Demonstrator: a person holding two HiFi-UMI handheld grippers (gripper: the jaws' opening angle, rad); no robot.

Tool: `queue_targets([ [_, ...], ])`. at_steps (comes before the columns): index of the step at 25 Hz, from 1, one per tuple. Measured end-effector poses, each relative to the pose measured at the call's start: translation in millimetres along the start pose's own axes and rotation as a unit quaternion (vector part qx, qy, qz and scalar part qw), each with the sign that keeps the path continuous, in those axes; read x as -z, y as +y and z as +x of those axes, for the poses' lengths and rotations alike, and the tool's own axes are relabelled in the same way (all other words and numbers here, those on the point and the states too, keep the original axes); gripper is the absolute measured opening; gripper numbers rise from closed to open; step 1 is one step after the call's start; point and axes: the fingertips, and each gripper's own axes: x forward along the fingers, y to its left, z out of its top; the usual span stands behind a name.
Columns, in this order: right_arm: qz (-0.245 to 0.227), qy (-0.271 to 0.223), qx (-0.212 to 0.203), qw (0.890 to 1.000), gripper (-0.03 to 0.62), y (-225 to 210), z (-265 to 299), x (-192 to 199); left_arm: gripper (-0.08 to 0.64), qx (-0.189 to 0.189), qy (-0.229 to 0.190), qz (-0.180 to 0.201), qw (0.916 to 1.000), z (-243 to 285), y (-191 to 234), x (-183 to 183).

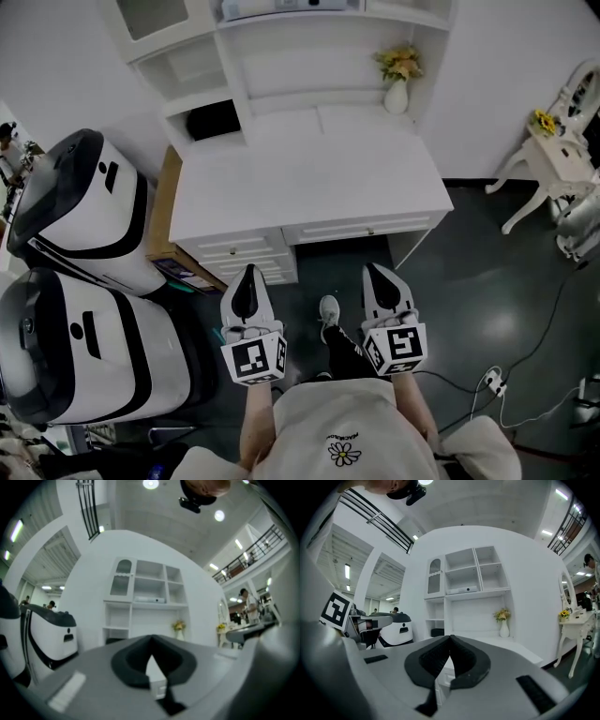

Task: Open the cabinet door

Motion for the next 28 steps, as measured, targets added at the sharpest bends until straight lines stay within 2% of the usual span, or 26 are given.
queue_targets([
  [7, -0.006, 0.003, -0.03, 1.0, 0.0, -20.3, 80.1, -10.1, 0.006, -0.005, 0.001, 0.006, 1.0, 82.1, 6.8, -3.0],
  [11, -0.008, -0.005, -0.052, 0.999, 0.0, -35.7, 136.3, -30.1, 0.006, -0.012, -0.006, 0.011, 0.9999, 138.2, 13.4, -15.8],
  [18, -0.022, -0.037, -0.096, 0.994, 0.0, -56.5, 226.8, -63.8, 0.006, -0.047, -0.024, 0.027, 0.9982, 221.7, 39.2, -36.2],
  [23, -0.02, -0.047, -0.11, 0.993, 0.0, -69.9, 262.5, -70.3, 0.006, -0.059, -0.034, 0.036, 0.997, 257.1, 44.7, -42.4],
  [28, -0.019, -0.044, -0.118, 0.992, 0.0, -75.9, 280.2, -66.5, 0.006, -0.061, -0.037, 0.03, 0.997, 268.7, 41.1, -40.1],
])
